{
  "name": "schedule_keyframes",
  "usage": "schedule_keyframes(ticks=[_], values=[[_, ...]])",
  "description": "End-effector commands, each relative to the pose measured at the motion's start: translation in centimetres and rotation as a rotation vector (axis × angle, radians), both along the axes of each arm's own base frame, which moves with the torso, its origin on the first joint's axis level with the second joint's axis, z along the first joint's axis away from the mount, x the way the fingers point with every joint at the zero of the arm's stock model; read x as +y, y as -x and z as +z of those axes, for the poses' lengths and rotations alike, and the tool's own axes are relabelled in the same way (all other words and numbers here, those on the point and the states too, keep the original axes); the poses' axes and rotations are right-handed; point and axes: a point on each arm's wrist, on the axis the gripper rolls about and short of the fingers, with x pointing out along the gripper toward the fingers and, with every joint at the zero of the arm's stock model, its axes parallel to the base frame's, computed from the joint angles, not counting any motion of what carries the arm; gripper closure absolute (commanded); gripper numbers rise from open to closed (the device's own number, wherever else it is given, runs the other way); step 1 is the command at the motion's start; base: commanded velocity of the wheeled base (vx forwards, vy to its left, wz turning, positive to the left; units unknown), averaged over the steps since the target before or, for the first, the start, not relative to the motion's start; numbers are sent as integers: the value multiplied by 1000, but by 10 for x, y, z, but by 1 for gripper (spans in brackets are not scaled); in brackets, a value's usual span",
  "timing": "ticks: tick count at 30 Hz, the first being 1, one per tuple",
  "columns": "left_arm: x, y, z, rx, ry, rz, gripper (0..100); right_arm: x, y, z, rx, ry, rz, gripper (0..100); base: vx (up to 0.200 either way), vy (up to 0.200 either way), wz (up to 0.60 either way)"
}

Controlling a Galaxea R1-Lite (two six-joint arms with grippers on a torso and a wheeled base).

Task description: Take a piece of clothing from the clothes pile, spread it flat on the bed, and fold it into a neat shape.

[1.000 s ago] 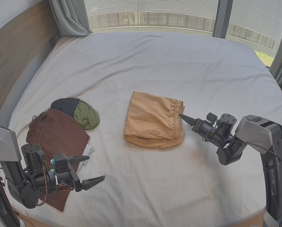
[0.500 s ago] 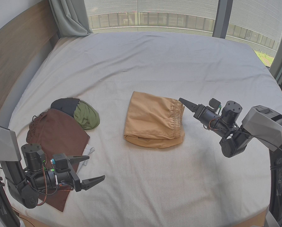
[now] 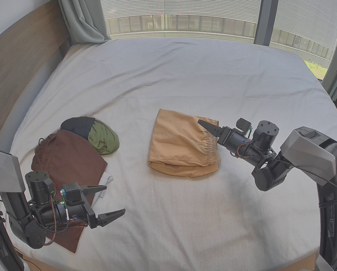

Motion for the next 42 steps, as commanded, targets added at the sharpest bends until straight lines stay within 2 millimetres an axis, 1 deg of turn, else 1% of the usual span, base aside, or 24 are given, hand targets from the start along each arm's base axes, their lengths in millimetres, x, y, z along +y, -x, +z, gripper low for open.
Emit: schedule_keyframes(ticks=[1,7,8,11,13,14,15,16,17,20,25,30,31,32,35,37,38,39,42], values=[[0,-1,0,-3,0,0,0,1,-6,-14,14,5,-1,0,0,0,0],[0,0,-1,2,-1,0,0,0,-10,-28,34,11,-7,0,0,0,0],[0,0,-1,4,-1,0,0,0,-11,-34,46,15,-9,0,0,0,0],[0,-1,-1,2,-1,0,0,-2,-15,-45,59,19,-13,0,0,0,0],[0,-1,-1,2,-1,2,0,-2,-18,-57,68,33,-18,0,0,0,0],[0,-1,-1,2,-1,2,0,-2,-18,-57,68,33,-18,0,0,0,0],[0,-1,-1,2,-1,2,0,-5,-21,-65,62,50,-28,0,0,0,0],[0,-1,-1,2,-1,2,0,-5,-21,-68,60,57,-28,0,0,0,0],[0,0,-1,4,-1,2,0,-5,-23,-77,63,69,-32,0,0,0,0],[1,-1,-2,7,-1,3,0,-5,-23,-81,68,72,-32,0,0,0,0],[0,0,-2,7,-1,0,0,-5,-23,-81,68,72,-32,0,0,0,0],[0,0,0,0,0,-1,0,-4,-20,-73,53,66,-43,0,0,0,0],[0,0,0,0,0,-1,0,-3,-20,-66,37,59,-50,0,0,0,0],[0,0,0,0,0,-1,0,-3,-20,-65,34,58,-53,0,0,0,0],[0,0,0,-1,0,-1,0,-2,-14,-51,5,48,-54,0,0,0,0],[0,1,0,2,-1,-1,0,-1,-8,-36,-22,40,-48,0,0,0,0],[-1,1,0,4,-1,-3,0,-1,-7,-31,-28,38,-47,0,0,0,0],[0,1,-1,5,-1,-1,0,-2,-3,-20,-45,33,-48,0,0,0,0],[0,0,1,-4,1,-1,0,-5,6,1,-84,41,-52,0,0,0,0]])
